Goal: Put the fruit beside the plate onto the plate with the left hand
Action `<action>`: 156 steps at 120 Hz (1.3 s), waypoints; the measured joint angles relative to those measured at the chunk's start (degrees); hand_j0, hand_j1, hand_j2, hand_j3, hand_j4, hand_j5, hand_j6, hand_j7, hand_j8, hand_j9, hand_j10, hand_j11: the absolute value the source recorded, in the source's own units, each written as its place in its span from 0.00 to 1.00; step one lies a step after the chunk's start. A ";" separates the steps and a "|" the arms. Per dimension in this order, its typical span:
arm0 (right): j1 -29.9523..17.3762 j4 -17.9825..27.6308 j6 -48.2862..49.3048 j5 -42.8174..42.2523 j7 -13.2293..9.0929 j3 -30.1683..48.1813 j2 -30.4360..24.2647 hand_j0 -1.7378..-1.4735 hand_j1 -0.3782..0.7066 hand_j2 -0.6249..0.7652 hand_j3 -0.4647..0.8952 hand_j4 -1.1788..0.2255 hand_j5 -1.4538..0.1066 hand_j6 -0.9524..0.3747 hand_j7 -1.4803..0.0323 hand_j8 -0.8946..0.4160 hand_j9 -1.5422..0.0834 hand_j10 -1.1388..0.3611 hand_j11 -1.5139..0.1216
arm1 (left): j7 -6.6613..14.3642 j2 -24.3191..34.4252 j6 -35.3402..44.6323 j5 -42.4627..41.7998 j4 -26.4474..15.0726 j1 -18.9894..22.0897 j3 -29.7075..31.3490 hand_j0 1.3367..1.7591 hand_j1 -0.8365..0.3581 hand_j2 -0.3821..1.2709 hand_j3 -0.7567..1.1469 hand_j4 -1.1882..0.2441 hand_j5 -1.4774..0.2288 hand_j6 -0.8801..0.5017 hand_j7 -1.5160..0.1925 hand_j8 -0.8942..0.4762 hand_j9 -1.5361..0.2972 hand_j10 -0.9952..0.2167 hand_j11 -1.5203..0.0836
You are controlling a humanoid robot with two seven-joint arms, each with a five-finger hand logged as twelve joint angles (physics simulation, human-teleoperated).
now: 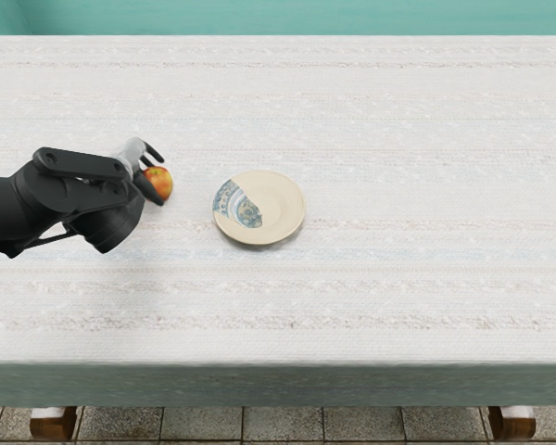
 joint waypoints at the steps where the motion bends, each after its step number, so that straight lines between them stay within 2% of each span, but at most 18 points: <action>1: 0.00 0.00 0.00 0.00 0.00 0.00 0.00 0.30 0.03 0.45 0.34 0.84 0.93 0.72 0.98 0.68 0.95 0.76 0.93 | 0.00 -0.02 0.00 0.00 0.00 0.00 0.00 0.76 0.53 0.32 0.40 0.50 0.51 0.30 0.53 0.31 0.50 0.43 0.56; 22: 0.00 0.00 -0.01 0.00 -0.01 0.00 0.00 0.30 0.03 0.45 0.34 0.84 0.93 0.72 0.98 0.68 0.95 0.76 0.93 | -0.01 0.04 0.01 -0.01 0.00 0.05 0.00 0.76 0.49 0.38 0.40 0.46 0.46 0.29 0.48 0.26 0.46 0.38 0.51; 77: 0.00 0.00 0.02 0.00 -0.03 -0.01 0.00 0.30 0.03 0.45 0.34 0.84 0.93 0.72 0.98 0.68 0.95 0.76 0.93 | -0.06 -0.08 0.00 -0.17 -0.46 -0.87 -0.17 0.76 0.48 0.48 0.40 0.41 0.41 0.26 0.43 0.23 0.41 0.33 0.46; 111: 0.00 0.00 0.01 0.00 -0.03 0.01 0.00 0.30 0.03 0.45 0.34 0.84 0.93 0.72 0.98 0.68 0.95 0.76 0.93 | -0.05 -3.87 -0.01 -0.26 -0.65 -5.56 -0.78 0.76 0.47 0.49 0.40 0.41 0.40 0.26 0.43 0.25 0.41 0.33 0.46; 134: 0.00 0.00 0.01 0.00 -0.02 -0.01 0.00 0.30 0.03 0.45 0.34 0.84 0.93 0.72 0.98 0.68 0.95 0.76 0.93 | 0.02 -9.20 -0.03 -0.37 -0.78 -7.86 -1.73 0.76 0.46 0.51 0.40 0.42 0.40 0.27 0.43 0.25 0.41 0.33 0.46; 156: 0.00 0.00 0.01 0.00 -0.03 0.00 0.00 0.30 0.03 0.45 0.34 0.84 0.93 0.72 0.98 0.68 0.95 0.76 0.93 | 0.03 -11.91 -0.03 -0.45 -0.94 -8.08 -3.66 0.76 0.44 0.53 0.40 0.42 0.40 0.28 0.44 0.26 0.41 0.33 0.46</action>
